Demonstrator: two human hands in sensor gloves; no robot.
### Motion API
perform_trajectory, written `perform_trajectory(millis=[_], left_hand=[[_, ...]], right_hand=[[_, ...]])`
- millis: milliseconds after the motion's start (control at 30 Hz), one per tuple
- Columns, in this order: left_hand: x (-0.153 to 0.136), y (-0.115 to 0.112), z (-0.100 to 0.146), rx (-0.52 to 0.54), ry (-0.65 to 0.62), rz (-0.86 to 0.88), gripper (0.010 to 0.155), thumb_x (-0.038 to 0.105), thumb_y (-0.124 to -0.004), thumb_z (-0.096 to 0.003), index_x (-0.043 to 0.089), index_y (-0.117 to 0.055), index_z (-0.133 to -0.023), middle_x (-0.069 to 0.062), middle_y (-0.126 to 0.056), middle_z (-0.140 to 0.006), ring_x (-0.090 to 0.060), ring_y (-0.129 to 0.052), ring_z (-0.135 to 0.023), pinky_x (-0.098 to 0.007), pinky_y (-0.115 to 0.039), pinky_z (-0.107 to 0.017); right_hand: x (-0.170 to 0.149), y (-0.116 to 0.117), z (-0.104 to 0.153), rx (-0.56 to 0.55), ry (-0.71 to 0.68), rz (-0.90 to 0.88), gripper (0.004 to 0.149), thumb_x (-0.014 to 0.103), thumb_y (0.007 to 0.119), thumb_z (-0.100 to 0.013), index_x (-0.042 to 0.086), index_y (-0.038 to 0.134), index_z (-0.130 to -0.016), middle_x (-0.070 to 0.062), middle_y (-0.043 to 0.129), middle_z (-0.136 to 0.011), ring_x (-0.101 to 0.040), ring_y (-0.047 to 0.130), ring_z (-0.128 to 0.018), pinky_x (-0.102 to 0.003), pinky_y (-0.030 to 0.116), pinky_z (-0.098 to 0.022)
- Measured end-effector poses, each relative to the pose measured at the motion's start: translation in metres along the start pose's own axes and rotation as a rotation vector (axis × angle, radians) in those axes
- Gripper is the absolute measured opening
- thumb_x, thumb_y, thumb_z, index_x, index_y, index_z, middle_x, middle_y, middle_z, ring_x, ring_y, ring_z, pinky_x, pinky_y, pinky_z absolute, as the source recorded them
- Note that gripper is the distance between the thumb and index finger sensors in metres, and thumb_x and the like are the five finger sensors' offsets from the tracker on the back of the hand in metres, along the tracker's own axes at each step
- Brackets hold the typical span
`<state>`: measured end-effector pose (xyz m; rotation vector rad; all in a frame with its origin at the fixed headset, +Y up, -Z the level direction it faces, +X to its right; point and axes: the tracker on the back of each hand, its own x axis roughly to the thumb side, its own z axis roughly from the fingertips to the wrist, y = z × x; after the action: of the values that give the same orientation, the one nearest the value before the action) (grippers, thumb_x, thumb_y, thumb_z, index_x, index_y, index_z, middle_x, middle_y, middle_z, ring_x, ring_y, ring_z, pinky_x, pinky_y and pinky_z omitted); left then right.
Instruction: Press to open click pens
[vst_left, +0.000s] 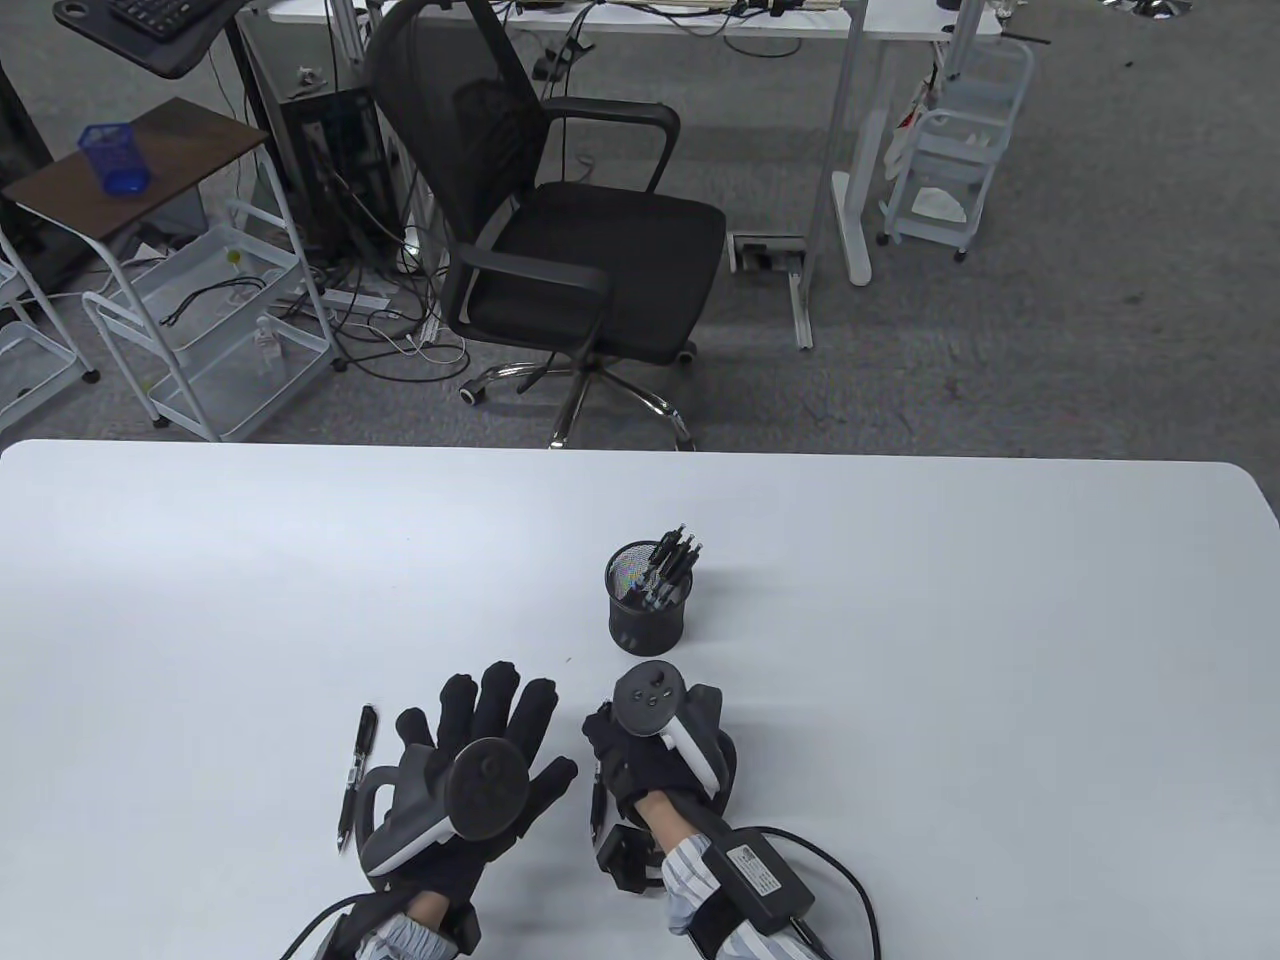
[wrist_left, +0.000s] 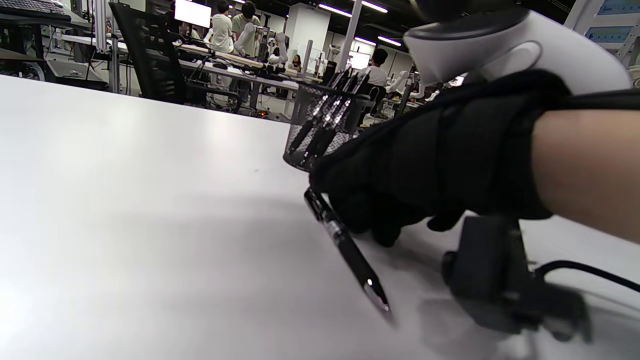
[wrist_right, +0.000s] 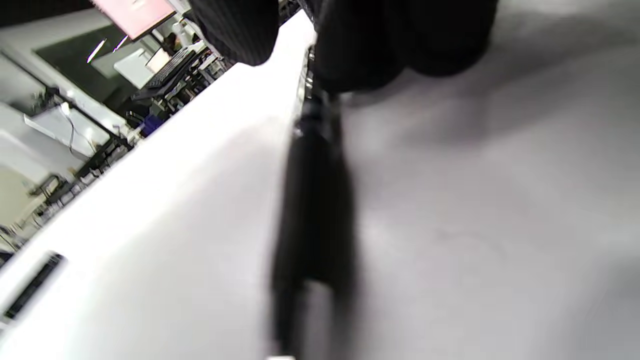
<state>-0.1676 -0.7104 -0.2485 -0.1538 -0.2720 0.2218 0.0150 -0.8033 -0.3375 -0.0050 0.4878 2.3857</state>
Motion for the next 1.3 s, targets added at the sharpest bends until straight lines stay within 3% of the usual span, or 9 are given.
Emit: perform_trajectory(millis=[67, 233, 333, 433, 567, 833, 1133, 1300], left_hand=[[0.0, 0.0, 0.0, -0.001, -0.002, 0.005, 0.072, 0.06, -0.052, -0.0705, 0.025, -0.025, -0.127, -0.021, -0.016, -0.133, -0.062, -0.021, -0.116, -0.084, -0.021, -0.07], [0.0, 0.001, 0.001, 0.002, -0.004, 0.004, 0.072, 0.06, -0.052, -0.0705, 0.025, -0.025, -0.127, -0.021, -0.015, -0.133, -0.061, -0.021, -0.116, -0.084, -0.021, -0.07], [0.001, 0.0, 0.001, 0.001, -0.006, 0.006, 0.072, 0.06, -0.052, -0.0705, 0.025, -0.025, -0.127, -0.02, -0.015, -0.133, -0.062, -0.02, -0.115, -0.084, -0.021, -0.071], [0.003, 0.001, 0.002, 0.007, -0.006, -0.009, 0.072, 0.06, -0.052, -0.0704, 0.025, -0.025, -0.127, -0.02, -0.015, -0.133, -0.062, -0.019, -0.115, -0.084, -0.021, -0.071], [0.003, 0.0, 0.001, 0.005, -0.002, -0.014, 0.072, 0.06, -0.052, -0.0704, 0.025, -0.025, -0.127, -0.021, -0.016, -0.133, -0.062, -0.019, -0.115, -0.084, -0.021, -0.07], [0.001, -0.004, -0.002, -0.012, 0.01, -0.017, 0.072, 0.06, -0.052, -0.0704, 0.025, -0.026, -0.127, -0.021, -0.016, -0.133, -0.063, -0.02, -0.115, -0.084, -0.021, -0.07], [0.001, -0.007, -0.003, -0.024, 0.016, -0.02, 0.072, 0.06, -0.052, -0.0705, 0.025, -0.026, -0.127, -0.021, -0.016, -0.133, -0.063, -0.02, -0.115, -0.084, -0.021, -0.07], [0.002, -0.007, -0.004, -0.031, 0.02, -0.025, 0.072, 0.06, -0.052, -0.0704, 0.025, -0.026, -0.127, -0.021, -0.016, -0.133, -0.063, -0.02, -0.115, -0.084, -0.021, -0.07]], right_hand=[[-0.002, -0.012, 0.004, -0.009, 0.016, -0.044, 0.074, 0.029, 0.071, -0.066, -0.012, 0.034, -0.116, -0.034, 0.059, -0.098, -0.036, 0.082, -0.068, -0.049, 0.073, -0.056], [-0.004, -0.065, 0.011, -0.156, 0.031, -0.083, 0.08, 0.032, 0.071, -0.066, -0.016, 0.03, -0.115, -0.042, 0.038, -0.108, -0.052, 0.064, -0.086, -0.065, 0.058, -0.066], [-0.007, -0.096, -0.001, -0.175, -0.028, -0.227, 0.083, 0.033, 0.07, -0.067, -0.016, 0.023, -0.115, -0.044, 0.028, -0.11, -0.056, 0.055, -0.092, -0.068, 0.052, -0.068], [-0.008, -0.108, -0.016, -0.202, -0.029, -0.33, 0.084, 0.035, 0.071, -0.066, -0.013, 0.024, -0.117, -0.046, 0.018, -0.112, -0.061, 0.043, -0.097, -0.073, 0.043, -0.069], [-0.017, -0.112, -0.04, -0.252, -0.016, -0.348, 0.079, 0.04, 0.072, -0.065, 0.002, 0.032, -0.121, -0.043, 0.006, -0.115, -0.065, 0.028, -0.099, -0.077, 0.032, -0.069], [-0.031, -0.112, -0.065, -0.252, -0.017, -0.479, 0.078, 0.042, 0.076, -0.063, 0.004, 0.04, -0.121, -0.042, 0.006, -0.116, -0.066, 0.018, -0.099, -0.08, 0.022, -0.065], [-0.031, -0.112, -0.074, -0.316, -0.012, -0.459, 0.074, 0.04, 0.077, -0.062, -0.004, 0.051, -0.116, -0.044, 0.014, -0.116, -0.068, 0.025, -0.096, -0.082, 0.027, -0.062], [-0.033, -0.112, -0.075, -0.372, -0.029, -0.46, 0.064, 0.037, 0.08, -0.061, 0.0, 0.062, -0.11, -0.042, 0.02, -0.117, -0.067, 0.028, -0.097, -0.082, 0.028, -0.061]])
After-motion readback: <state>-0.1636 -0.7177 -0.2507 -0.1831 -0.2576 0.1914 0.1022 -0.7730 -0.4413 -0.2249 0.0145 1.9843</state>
